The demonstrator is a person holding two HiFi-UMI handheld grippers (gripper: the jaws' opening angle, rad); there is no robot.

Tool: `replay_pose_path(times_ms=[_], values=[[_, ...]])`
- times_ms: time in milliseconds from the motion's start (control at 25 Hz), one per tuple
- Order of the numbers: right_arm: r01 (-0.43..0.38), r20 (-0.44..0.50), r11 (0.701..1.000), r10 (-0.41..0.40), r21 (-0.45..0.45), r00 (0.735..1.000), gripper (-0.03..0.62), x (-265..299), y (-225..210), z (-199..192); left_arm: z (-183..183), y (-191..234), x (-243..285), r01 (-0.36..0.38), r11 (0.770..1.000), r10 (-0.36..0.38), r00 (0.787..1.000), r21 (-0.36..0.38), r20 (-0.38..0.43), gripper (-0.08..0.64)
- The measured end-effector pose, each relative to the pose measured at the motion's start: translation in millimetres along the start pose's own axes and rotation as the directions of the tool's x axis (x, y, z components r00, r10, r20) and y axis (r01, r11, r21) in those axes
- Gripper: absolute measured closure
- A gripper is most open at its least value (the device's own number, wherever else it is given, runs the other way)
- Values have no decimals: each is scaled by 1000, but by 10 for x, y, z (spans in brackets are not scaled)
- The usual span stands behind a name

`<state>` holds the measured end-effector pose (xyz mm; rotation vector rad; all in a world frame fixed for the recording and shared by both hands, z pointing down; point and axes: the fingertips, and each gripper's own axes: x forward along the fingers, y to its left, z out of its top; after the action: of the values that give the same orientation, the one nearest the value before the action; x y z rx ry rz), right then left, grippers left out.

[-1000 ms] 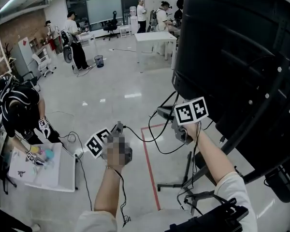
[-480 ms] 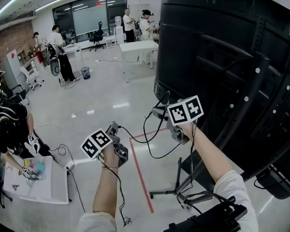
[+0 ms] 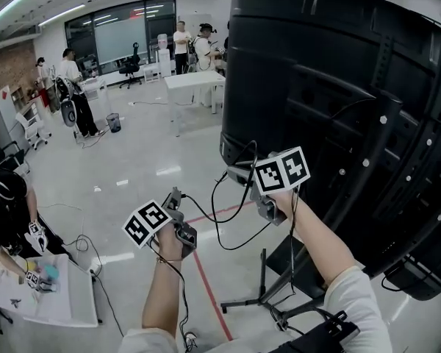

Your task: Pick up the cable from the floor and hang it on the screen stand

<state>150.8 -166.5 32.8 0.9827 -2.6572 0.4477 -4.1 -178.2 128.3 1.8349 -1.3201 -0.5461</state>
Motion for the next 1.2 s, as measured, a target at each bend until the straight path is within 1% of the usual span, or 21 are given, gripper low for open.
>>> replay_pose_path(times_ms=[80,160,240,320,400,520,640,720,840,960,1080,1200], values=[[17,6,1000,-17,20,1000,565,78,-55,67,105,-30,147,35,999,-35,999,-11,-11,474],[55,23,998,-56,42,998,565,138,-185,150,192,-83,338,78,997,-79,996,-15,-31,474],[107,48,992,-110,61,993,565,172,-398,240,258,-154,546,120,993,-121,991,-11,-57,474],[124,83,988,-132,94,988,565,187,-508,398,335,-250,742,163,987,-163,984,-8,-78,474],[126,108,983,-141,134,984,565,163,-543,561,391,-375,909,206,979,-205,973,-7,-101,474],[171,113,969,-193,179,975,565,52,-665,743,457,-649,1102,272,962,-270,954,-3,-132,474],[218,126,953,-248,212,961,565,-80,-730,851,468,-894,1229,335,942,-333,929,-17,-160,474],[253,136,941,-287,223,948,565,-97,-713,877,501,-954,1267,371,928,-368,911,-20,-187,474],[303,137,925,-339,230,931,565,41,-586,899,666,-845,1289,410,912,-403,887,-19,-226,474],[363,122,903,-397,228,910,565,109,-653,779,745,-700,1379,427,904,-416,876,-10,-243,474],[432,95,870,-463,240,881,565,24,-856,540,670,-629,1493,441,898,-422,863,5,-276,474],[449,74,859,-479,246,875,565,-4,-855,513,617,-638,1577,457,889,-437,848,-4,-301,474]])
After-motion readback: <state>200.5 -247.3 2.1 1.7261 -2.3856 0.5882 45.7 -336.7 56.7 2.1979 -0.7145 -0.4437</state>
